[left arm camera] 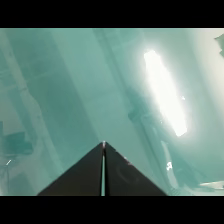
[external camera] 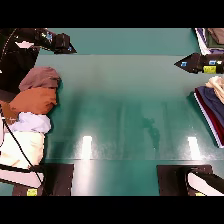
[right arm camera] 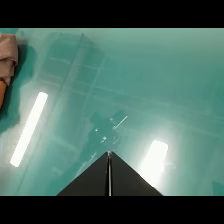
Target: Fold the shirts.
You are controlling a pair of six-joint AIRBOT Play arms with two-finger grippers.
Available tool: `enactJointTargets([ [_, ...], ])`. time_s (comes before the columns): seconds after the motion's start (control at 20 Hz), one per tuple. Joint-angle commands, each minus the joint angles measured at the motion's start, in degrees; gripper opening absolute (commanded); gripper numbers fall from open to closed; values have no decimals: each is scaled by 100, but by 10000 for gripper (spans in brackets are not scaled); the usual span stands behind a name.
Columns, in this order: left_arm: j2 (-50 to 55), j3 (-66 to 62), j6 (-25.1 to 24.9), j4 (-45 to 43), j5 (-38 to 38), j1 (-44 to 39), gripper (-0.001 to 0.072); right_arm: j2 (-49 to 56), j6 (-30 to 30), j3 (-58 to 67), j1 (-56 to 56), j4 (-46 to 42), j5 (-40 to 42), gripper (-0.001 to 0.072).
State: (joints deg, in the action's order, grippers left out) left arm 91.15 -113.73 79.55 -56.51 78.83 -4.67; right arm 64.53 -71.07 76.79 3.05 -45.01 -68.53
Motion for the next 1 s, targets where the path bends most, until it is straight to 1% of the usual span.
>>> enactJointTargets([
  [0.0,2,-2,-2,0,-39,0,31,2,-2,0,-28,-7,2,18],
  [0.1,2,-2,-9,-44,-354,0,32,2,-2,0,-31,-9,2,17],
  [0.15,2,-2,-11,-286,-553,15,78,2,-2,0,-31,-9,0,18],
  [0.2,2,0,7,-824,-695,17,453,2,-2,0,-31,-9,0,18],
  [0.25,13,0,221,-1589,-848,17,720,0,-2,0,-31,-9,-2,18],
  [0.35,103,4,911,-3189,-931,81,720,0,-2,0,-31,-9,-17,17],
  [0.4,214,35,1189,-3604,-892,227,720,2,-2,0,-31,-7,-17,18],
  [0.5,435,216,1353,-3676,-822,627,720,2,-2,0,-31,0,-24,18],
  [0.7,831,839,1364,-3606,-1032,1335,720,2,-4,0,-31,7,-20,18],
  [0.95,1342,1143,1349,-3613,-1462,1512,720,2,-4,0,-31,37,-20,18],
])
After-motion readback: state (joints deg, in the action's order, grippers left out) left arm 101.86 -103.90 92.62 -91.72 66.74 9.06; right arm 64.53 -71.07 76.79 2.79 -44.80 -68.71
